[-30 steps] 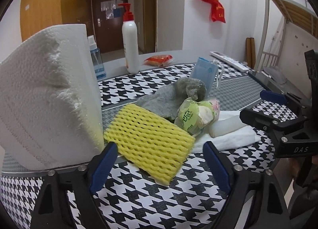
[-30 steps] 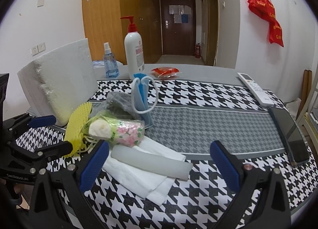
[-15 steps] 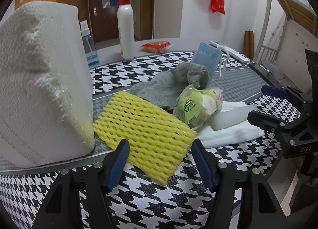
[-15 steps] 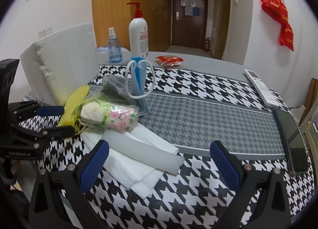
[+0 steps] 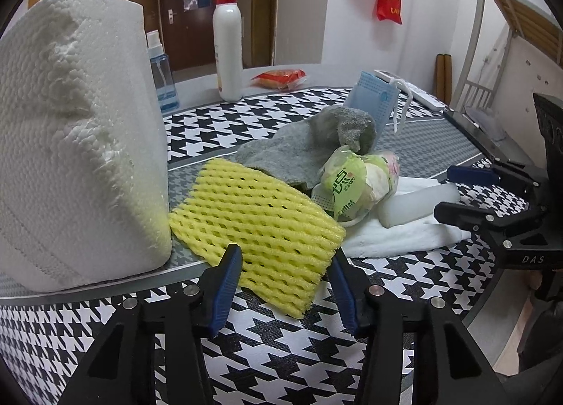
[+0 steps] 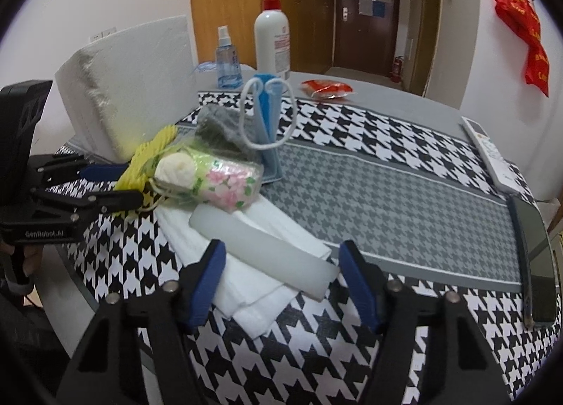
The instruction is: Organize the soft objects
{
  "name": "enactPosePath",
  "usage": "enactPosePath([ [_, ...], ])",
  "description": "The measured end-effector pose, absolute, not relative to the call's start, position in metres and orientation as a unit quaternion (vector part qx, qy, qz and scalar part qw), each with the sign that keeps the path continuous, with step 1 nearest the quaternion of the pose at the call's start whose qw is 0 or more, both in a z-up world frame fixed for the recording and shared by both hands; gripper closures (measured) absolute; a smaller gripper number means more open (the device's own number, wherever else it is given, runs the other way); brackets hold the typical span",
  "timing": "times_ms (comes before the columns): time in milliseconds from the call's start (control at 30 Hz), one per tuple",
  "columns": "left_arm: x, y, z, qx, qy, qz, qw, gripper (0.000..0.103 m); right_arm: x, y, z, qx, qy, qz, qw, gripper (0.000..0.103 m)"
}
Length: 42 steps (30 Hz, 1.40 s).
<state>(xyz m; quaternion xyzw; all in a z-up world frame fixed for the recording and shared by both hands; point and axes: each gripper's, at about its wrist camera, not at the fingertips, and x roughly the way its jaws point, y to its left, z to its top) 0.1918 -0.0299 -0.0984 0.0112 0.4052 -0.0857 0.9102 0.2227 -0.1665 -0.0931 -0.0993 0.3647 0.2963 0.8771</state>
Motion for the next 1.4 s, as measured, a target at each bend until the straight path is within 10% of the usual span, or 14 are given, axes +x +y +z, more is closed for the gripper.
enactPosePath([
  [700,0.184,-0.024,-0.097,-0.002,0.405,-0.090,0.910,0.052,0.211,-0.176,-0.100,-0.123,0.383,0.288,0.869,0.062],
  [1400,0.177,-0.017,-0.092,-0.005,0.398,-0.082,0.914,0.051,0.172,-0.158,-0.083,-0.160,0.366,0.351,0.847,0.062],
])
